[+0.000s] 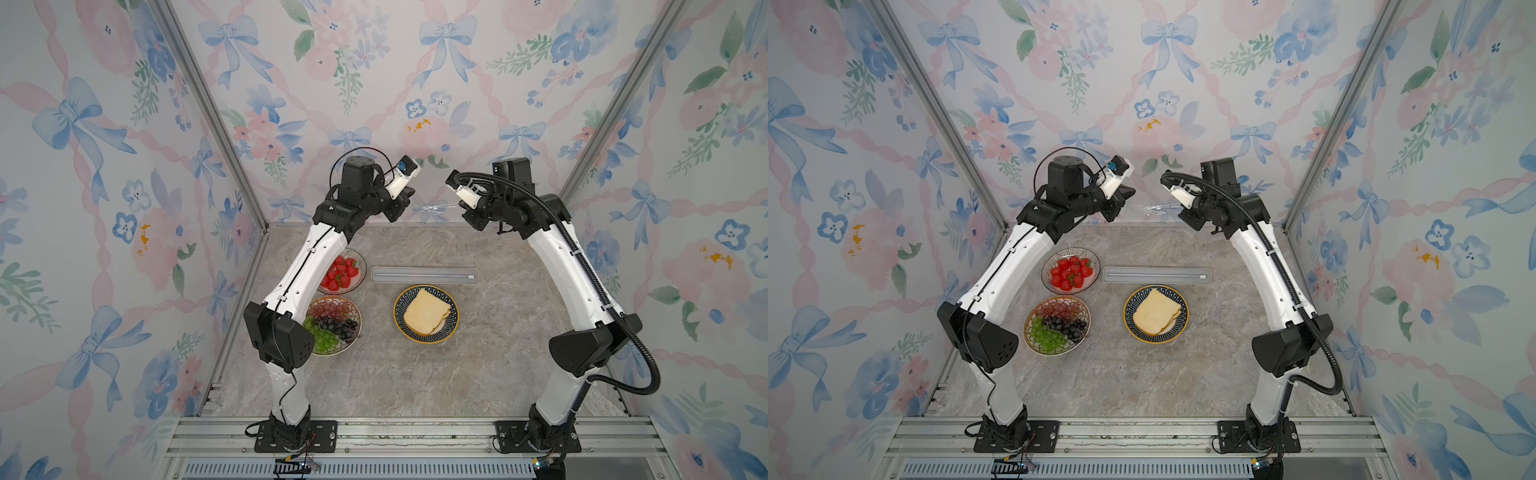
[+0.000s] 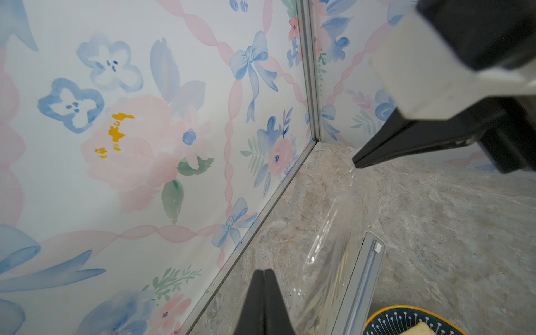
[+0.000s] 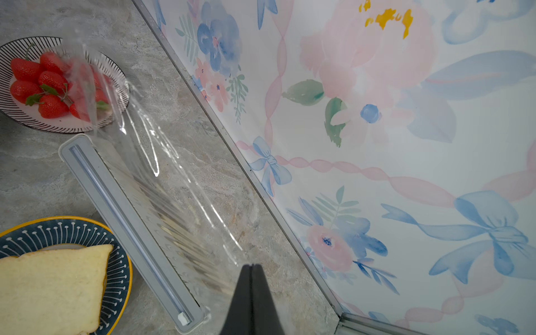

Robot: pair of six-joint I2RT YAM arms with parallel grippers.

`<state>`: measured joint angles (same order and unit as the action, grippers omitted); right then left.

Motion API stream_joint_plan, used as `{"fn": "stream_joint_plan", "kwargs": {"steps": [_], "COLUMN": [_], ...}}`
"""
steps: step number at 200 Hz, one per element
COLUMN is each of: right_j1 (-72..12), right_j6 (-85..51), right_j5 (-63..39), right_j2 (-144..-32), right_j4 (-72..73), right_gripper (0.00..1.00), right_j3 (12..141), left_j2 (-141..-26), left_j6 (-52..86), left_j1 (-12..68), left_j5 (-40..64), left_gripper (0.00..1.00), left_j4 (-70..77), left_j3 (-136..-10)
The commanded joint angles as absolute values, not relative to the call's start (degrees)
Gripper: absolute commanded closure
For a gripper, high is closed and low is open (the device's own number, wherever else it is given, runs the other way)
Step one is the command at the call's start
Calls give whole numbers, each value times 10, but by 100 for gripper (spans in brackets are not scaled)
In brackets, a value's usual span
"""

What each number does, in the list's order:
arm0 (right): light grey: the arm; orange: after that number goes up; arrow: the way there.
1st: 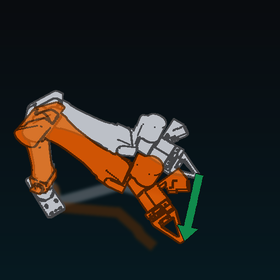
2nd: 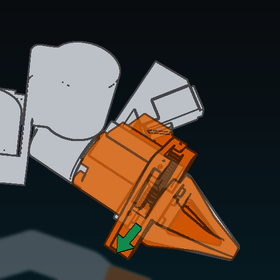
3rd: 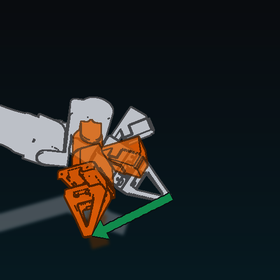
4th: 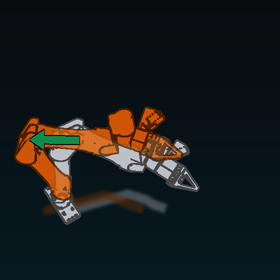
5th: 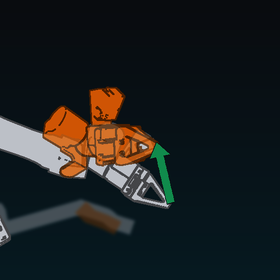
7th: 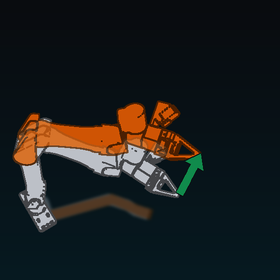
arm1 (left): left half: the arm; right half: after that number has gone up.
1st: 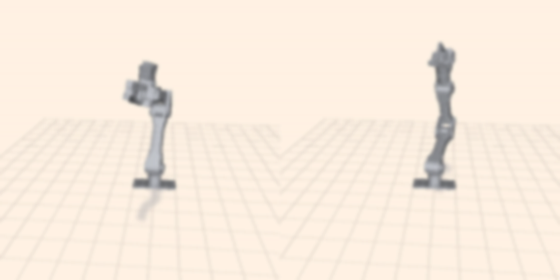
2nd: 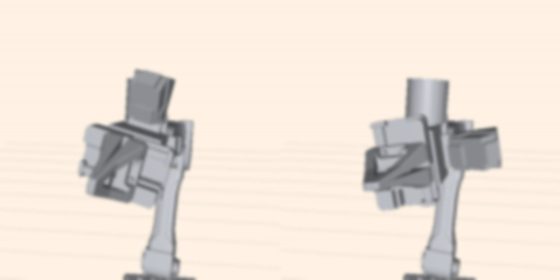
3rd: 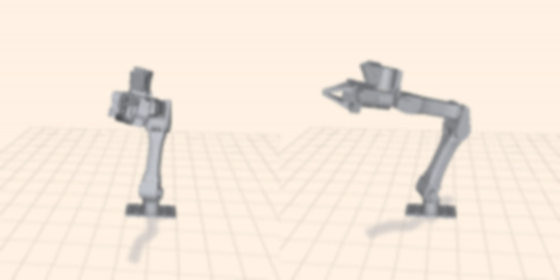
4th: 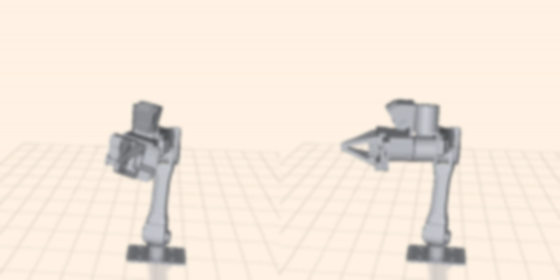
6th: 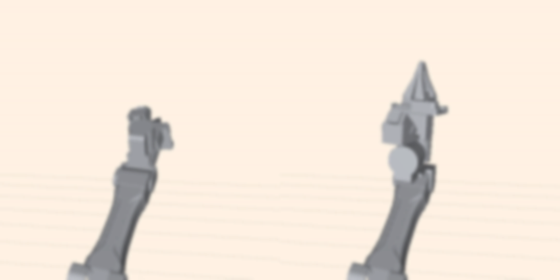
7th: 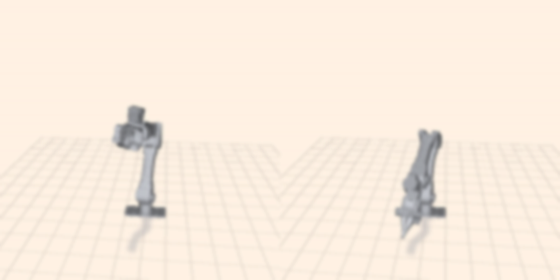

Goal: Wrap the plate with plastic wrap
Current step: Pull the plastic wrap from the plastic wrap cutting box.

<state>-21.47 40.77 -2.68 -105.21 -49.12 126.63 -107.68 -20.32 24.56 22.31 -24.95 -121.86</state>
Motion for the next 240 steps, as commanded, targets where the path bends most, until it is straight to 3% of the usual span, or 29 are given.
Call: {"fn": "stream_joint_plan", "kwargs": {"steps": [1,46,71,92,144,169,189,201,220,231,240], "right_j1": [-218,-220,-219,-218,-220,-219,-219,-219,-219,-220,-221], "right_j6": [414,417,418,418,413,413,414,414,411,408,408], "right_j5": [-12,-15,-15,-15,-19,-18,-18,-22,-23,-24,-24], "right_j2": [-1017,-1013,-1002,-1000,-999,-994,-993,-993,-990,-986,-982], "right_j4": [-457,-460,-447,-446,-447,-440,-440,-441,-437,-431,-424], "right_gripper": [100,100,100,100,100,100,100,100,100,100,100], "right_j3": [1286,1272,1246,1242,1237,1227,1225,1223,1216,1209,1201], "left_j2": [-1054,-1044,-1017,-987,-1042,-1060,-1073,-1087,-1117,-1132,-1140], "left_j6": [-201,-229,-292,-362,-355,-362,-362,-358,-345,-340,-340], "left_j1": [250,251,250,248,253,254,255,256,260,264,269], "left_j5": [216,233,261,341,293,325,344,337,315,296,284], "left_gripper": [100,100,42,3,2,5,18,34,79,98,100], "left_j4": [-233,-233,-234,-233,-231,-232,-231,-231,-231,-232,-232], "left_j3": [-1241,-1215,-1141,-1060,-1081,-1077,-1075,-1087,-1119,-1139,-1147]}}
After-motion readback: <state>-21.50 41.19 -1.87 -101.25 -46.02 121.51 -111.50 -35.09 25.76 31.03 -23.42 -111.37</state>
